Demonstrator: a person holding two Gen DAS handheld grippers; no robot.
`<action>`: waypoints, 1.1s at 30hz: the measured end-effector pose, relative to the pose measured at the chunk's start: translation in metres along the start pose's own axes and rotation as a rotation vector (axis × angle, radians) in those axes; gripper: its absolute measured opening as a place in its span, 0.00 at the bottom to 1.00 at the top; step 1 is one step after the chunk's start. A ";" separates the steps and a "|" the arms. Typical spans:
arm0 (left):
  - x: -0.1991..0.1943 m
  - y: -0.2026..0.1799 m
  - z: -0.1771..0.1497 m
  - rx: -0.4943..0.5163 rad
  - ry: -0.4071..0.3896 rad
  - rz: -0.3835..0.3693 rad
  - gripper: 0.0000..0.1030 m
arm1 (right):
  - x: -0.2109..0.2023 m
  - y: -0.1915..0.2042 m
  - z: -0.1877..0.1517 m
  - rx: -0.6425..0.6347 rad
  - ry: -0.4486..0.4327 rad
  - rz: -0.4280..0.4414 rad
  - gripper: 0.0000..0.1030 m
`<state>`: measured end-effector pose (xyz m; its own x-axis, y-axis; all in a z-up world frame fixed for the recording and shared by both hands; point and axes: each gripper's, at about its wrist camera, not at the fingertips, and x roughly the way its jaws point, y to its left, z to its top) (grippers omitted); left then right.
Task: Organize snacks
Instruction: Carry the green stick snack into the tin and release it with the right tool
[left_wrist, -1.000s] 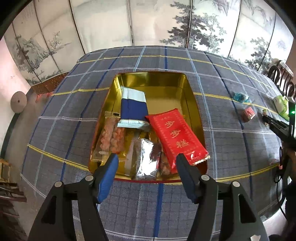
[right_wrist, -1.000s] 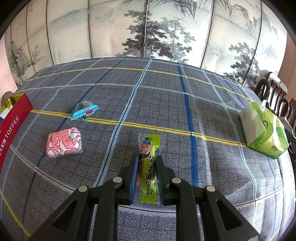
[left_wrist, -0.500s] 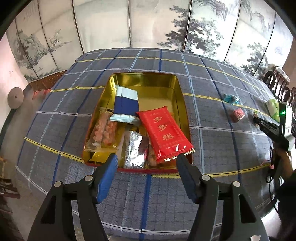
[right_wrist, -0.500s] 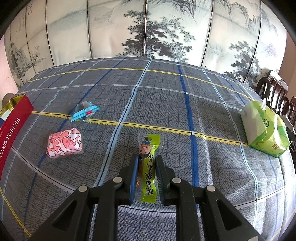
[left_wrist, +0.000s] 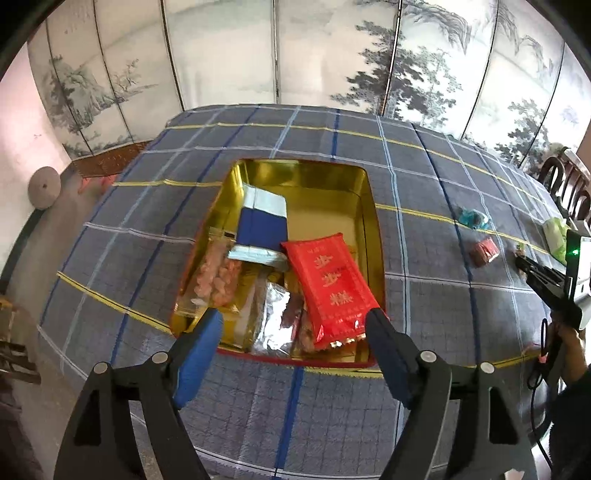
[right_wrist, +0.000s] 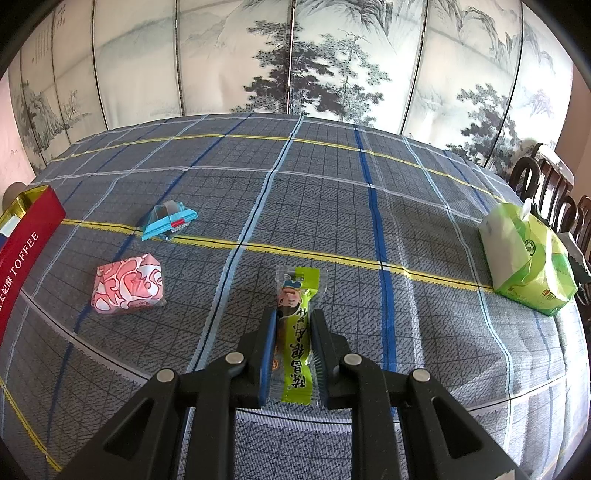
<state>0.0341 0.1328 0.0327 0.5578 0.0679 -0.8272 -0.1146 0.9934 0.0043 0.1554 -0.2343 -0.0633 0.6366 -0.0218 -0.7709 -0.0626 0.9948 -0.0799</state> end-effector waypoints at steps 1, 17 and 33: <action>-0.001 0.000 0.000 -0.002 -0.001 0.004 0.74 | 0.000 0.001 0.000 -0.002 0.000 -0.002 0.19; -0.015 0.006 -0.001 -0.049 -0.014 0.006 0.80 | 0.001 0.002 0.000 -0.001 0.000 0.000 0.19; -0.010 0.026 0.003 -0.070 -0.034 0.008 0.82 | -0.003 0.006 0.000 0.018 0.008 -0.009 0.17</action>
<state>0.0280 0.1585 0.0425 0.5842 0.0806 -0.8076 -0.1756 0.9840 -0.0289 0.1532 -0.2281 -0.0616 0.6313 -0.0318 -0.7749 -0.0429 0.9962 -0.0759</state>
